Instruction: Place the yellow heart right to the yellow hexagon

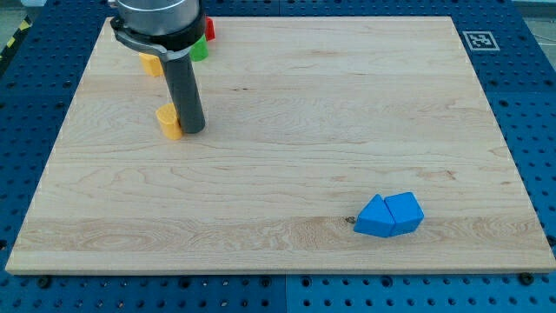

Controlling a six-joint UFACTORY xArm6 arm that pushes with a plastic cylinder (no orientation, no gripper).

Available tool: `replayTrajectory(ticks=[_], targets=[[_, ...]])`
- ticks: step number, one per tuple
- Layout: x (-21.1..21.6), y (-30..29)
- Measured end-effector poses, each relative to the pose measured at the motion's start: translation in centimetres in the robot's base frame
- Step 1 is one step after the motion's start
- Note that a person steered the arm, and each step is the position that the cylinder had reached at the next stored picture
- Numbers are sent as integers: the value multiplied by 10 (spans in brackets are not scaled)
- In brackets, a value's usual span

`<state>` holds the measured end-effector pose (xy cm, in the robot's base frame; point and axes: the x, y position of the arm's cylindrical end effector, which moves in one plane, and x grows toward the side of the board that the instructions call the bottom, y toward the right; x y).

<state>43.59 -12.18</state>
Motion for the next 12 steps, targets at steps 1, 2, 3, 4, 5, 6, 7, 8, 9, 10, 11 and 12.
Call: replayTrajectory(ticks=[1,2,3,4,5,6,7,8,9,10,11,12], targets=[[24,-3],[25,-37],[0,-63],[-40,-63],[-44,-63],[-25,-61],[-14,-46],[-41,-35],[-76,-38],[-78,-38],[-66,-37],[-63,-20]])
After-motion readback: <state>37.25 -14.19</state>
